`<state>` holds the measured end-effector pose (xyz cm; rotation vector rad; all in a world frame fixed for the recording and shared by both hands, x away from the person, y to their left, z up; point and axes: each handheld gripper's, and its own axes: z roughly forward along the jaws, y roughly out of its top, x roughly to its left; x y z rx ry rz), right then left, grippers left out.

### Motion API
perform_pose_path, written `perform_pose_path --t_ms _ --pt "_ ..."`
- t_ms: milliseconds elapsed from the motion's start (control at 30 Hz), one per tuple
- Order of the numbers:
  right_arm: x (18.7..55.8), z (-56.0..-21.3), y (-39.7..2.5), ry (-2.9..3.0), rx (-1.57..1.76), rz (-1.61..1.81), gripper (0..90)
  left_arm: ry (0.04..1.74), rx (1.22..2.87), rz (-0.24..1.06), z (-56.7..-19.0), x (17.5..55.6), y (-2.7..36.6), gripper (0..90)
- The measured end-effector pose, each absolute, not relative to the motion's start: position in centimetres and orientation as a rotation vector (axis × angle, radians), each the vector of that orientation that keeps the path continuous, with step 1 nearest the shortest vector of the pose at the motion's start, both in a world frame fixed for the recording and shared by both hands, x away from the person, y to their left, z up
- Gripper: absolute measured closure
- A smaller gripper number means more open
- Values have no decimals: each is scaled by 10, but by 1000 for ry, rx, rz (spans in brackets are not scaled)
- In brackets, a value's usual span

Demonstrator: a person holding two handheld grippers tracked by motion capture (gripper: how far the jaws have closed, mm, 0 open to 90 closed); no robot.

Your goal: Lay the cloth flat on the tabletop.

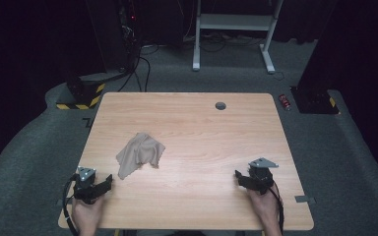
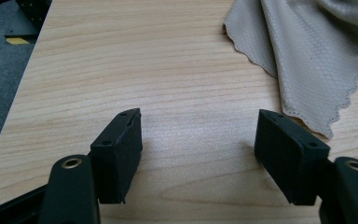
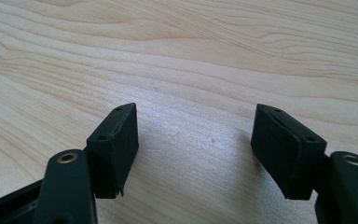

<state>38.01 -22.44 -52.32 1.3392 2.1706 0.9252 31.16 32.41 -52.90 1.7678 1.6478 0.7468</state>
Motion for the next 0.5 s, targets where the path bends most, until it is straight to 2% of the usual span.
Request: perform_pose_path --t_ms 500 --pt "380 -523 -224 2154 1362 910 282 1623 1792 726 -529 313 324 271"
